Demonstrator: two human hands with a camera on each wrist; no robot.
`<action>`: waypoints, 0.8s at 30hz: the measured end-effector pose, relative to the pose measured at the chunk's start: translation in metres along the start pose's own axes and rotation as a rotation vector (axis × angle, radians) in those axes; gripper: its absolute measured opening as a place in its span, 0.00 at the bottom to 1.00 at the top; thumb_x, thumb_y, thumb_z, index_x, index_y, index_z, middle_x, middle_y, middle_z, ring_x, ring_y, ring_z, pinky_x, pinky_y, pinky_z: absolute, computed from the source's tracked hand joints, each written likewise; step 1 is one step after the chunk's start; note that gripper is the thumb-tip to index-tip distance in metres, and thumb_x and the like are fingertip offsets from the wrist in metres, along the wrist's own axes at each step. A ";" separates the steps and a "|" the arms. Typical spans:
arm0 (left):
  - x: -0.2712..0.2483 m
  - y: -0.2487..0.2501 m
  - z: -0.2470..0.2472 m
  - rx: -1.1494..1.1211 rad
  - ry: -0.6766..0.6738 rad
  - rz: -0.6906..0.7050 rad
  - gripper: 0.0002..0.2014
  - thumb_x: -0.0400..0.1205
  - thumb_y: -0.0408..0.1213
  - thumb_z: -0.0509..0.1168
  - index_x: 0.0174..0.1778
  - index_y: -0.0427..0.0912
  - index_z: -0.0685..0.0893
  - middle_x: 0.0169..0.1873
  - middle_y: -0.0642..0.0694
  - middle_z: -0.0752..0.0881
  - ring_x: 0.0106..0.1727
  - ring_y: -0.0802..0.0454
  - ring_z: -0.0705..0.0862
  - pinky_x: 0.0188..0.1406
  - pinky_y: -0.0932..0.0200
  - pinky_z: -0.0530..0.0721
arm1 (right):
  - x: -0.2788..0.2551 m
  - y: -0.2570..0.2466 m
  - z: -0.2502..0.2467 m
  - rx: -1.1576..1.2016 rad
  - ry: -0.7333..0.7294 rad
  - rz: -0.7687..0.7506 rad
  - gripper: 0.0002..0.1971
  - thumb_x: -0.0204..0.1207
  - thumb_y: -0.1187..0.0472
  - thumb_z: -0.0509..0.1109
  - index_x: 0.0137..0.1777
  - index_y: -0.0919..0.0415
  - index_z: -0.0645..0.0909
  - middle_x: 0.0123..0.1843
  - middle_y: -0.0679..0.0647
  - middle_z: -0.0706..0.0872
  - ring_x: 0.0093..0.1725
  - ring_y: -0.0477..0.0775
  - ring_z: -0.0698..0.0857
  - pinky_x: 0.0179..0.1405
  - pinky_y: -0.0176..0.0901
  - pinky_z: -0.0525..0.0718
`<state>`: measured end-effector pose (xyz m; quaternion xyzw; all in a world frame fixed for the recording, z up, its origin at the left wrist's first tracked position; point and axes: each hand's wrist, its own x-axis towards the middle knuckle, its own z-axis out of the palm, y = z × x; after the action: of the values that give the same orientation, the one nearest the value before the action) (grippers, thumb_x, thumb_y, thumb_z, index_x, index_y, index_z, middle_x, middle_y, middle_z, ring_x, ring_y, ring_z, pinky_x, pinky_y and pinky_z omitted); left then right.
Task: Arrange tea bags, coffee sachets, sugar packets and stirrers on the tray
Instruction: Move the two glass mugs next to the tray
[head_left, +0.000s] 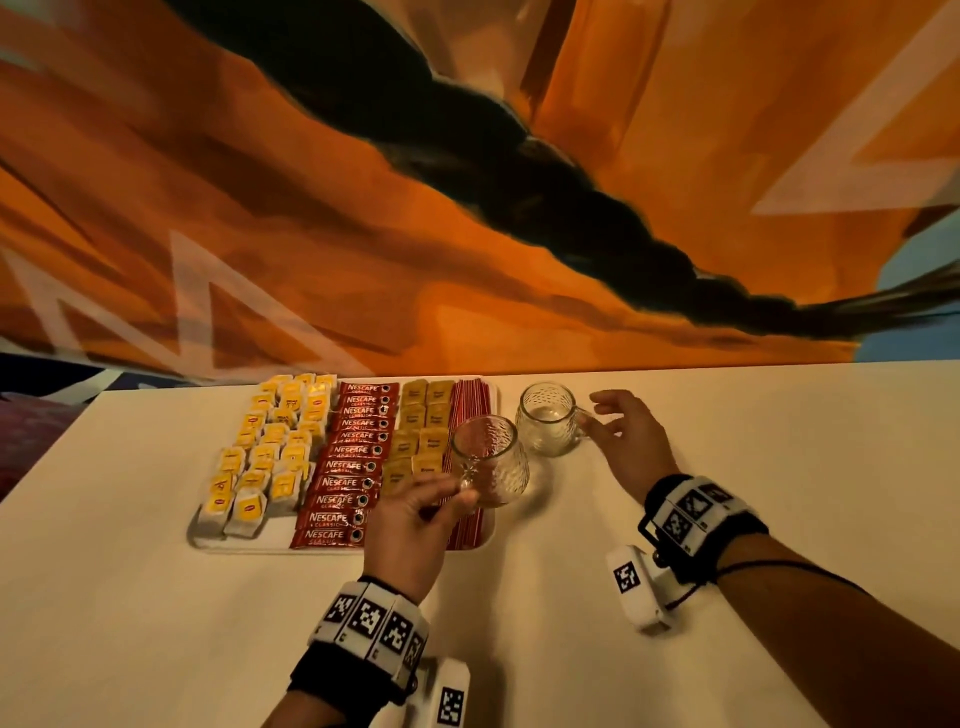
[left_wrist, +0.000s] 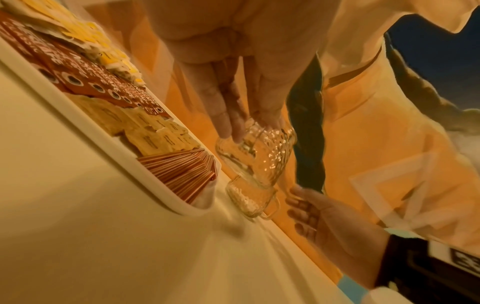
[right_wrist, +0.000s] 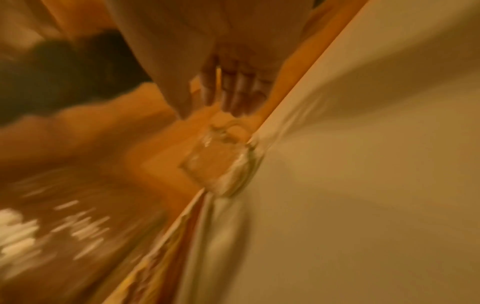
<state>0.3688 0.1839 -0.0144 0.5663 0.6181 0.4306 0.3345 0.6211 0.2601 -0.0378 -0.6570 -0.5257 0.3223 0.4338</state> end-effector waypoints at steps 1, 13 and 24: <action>0.000 0.002 0.001 -0.009 -0.008 -0.001 0.10 0.70 0.39 0.77 0.41 0.60 0.89 0.53 0.56 0.86 0.58 0.57 0.83 0.63 0.54 0.81 | -0.012 -0.008 0.001 0.079 -0.011 -0.029 0.18 0.73 0.52 0.77 0.60 0.53 0.80 0.55 0.50 0.84 0.46 0.50 0.83 0.42 0.31 0.79; -0.014 0.037 0.008 -0.255 -0.197 -0.006 0.06 0.72 0.38 0.75 0.43 0.50 0.92 0.64 0.56 0.85 0.43 0.72 0.85 0.42 0.68 0.87 | -0.072 -0.034 0.011 0.602 -0.376 0.111 0.37 0.64 0.72 0.81 0.72 0.53 0.75 0.64 0.56 0.85 0.58 0.58 0.88 0.52 0.47 0.89; 0.002 0.041 -0.011 -0.380 -0.538 -0.114 0.44 0.62 0.28 0.76 0.74 0.60 0.70 0.69 0.56 0.79 0.66 0.58 0.81 0.57 0.57 0.85 | -0.069 -0.043 -0.021 0.786 -0.604 0.235 0.36 0.56 0.66 0.82 0.67 0.59 0.79 0.60 0.65 0.88 0.57 0.62 0.88 0.50 0.51 0.88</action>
<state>0.3756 0.1839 0.0273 0.5516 0.4470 0.3539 0.6088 0.6057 0.1918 0.0074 -0.3762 -0.3894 0.7178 0.4378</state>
